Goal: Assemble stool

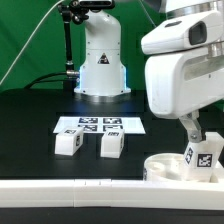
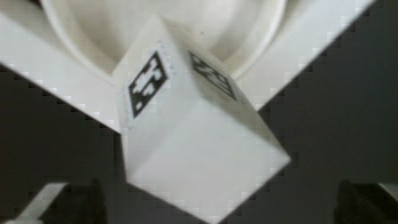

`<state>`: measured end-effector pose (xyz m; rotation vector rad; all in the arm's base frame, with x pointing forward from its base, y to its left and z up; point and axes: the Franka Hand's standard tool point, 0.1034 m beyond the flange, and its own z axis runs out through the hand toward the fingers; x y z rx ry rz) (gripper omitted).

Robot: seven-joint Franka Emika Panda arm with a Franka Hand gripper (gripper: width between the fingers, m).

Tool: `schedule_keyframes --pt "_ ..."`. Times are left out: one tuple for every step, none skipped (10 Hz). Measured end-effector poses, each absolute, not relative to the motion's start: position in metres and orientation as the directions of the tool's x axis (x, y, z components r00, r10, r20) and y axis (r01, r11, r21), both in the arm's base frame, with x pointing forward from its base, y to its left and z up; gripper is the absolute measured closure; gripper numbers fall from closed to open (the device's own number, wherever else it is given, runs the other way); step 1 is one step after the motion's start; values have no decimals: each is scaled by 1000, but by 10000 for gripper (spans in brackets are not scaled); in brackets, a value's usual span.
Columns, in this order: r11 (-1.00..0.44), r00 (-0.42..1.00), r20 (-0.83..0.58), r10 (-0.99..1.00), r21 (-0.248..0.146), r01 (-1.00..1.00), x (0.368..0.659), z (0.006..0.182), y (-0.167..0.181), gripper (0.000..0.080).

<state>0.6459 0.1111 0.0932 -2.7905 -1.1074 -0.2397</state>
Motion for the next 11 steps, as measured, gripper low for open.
schedule_keyframes --pt "-667 661 196 725 -45 744 646 92 110 150" --pt "-611 604 198 772 -27 791 646 92 107 150" --pt "-588 578 202 790 -14 809 648 92 102 150" --pt "-557 546 197 814 -2 831 648 91 100 150" --pt "-484 472 190 861 18 875 648 91 98 150" --pt "-420 407 184 895 33 907 648 90 96 150" --pt "-324 311 169 935 57 944 648 87 94 150" --pt "-187 175 138 975 80 979 647 82 93 150" --pt "-95 84 118 990 94 991 647 78 92 150" --pt "-63 50 114 992 106 992 648 76 92 150" --pt "-3 -9 100 995 110 994 647 74 91 150"
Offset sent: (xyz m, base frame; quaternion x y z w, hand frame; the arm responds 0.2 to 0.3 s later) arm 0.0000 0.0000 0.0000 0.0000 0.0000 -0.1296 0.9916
